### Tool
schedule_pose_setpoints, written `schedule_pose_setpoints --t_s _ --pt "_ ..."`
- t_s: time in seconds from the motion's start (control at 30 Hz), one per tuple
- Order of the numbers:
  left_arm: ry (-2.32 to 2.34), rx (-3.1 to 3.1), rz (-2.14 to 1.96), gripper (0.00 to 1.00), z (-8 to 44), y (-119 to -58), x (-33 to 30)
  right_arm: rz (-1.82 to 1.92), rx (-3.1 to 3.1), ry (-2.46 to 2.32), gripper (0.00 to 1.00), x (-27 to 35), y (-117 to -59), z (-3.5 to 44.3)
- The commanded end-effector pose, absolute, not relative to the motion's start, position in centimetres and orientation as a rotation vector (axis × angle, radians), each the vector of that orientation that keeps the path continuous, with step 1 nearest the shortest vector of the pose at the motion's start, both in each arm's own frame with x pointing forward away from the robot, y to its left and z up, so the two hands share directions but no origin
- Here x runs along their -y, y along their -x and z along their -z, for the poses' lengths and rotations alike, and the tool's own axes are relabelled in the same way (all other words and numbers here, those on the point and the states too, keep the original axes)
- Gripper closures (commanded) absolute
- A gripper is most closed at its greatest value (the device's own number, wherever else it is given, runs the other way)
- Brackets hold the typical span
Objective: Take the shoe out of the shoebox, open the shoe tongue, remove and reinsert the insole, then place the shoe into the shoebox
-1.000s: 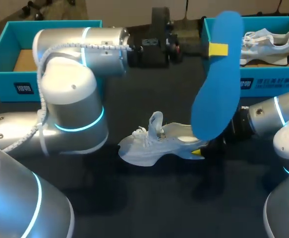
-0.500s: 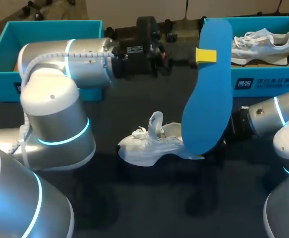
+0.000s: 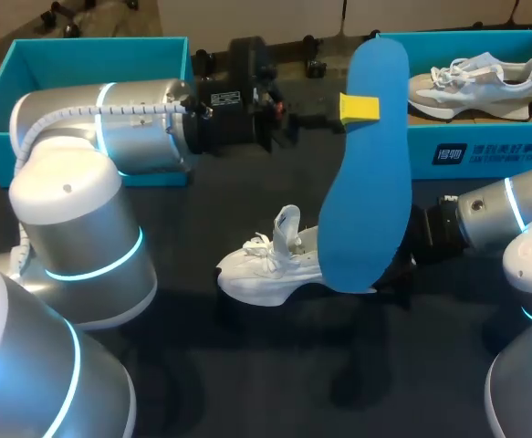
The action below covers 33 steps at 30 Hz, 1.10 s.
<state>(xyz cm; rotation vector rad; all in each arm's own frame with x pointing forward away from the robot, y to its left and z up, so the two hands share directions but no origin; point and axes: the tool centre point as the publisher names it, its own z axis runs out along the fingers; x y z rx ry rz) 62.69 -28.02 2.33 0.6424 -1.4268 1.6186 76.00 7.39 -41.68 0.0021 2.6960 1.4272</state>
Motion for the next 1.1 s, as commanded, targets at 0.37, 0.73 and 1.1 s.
schedule_pose_setpoints --t_s 0.37,0.73,1.1 --pt "-0.657 1.419 -1.631 1.00 -2.23 -61.88 26.81 -1.423 -2.697 -0.004 1.00 -7.50 -75.93 41.68" --pt "-0.634 1.441 -1.649 1.00 -2.52 -61.78 26.85 -1.423 -2.697 -0.004 1.00 -7.50 -75.93 41.68" --pt "-0.625 1.459 -1.671 1.00 -2.51 -62.26 26.91 -1.423 -2.697 -0.004 1.00 -7.50 -75.93 41.68"
